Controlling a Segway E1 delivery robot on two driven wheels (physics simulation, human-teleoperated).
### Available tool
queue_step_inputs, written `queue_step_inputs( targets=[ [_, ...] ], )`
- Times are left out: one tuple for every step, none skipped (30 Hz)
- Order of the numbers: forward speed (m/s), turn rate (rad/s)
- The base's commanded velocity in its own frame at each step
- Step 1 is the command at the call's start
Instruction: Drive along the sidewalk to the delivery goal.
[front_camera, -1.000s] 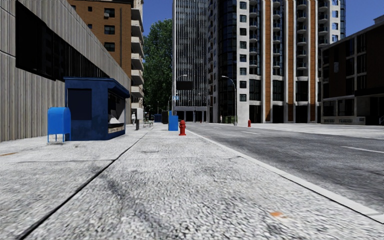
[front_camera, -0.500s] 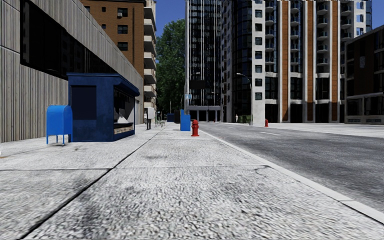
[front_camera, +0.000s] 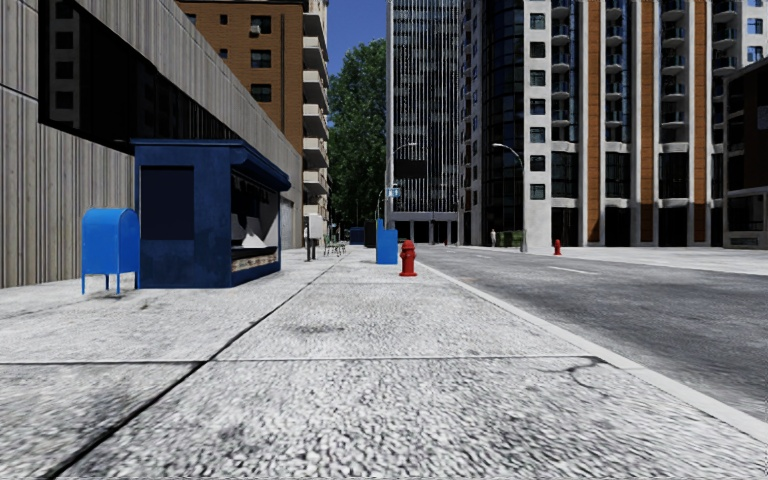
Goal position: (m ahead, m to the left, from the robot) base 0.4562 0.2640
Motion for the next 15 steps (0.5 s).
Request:
queue_step_inputs(
  targets=[
    [1.3, 0.0],
    [1.3, 0.0],
    [1.3, 0.0],
    [1.3, 0.0],
    [1.3, 0.0],
    [1.3, 0.0],
    [1.28, 0.0],
    [1.28, 0.0],
    [1.08, 0.0],
    [0.0, 0.0],
    [0.0, 0.0],
    [0.0, 0.0],
    [0.0, 0.0],
    [0.0, 0.0],
    [0.0, 0.0]
  ],
)
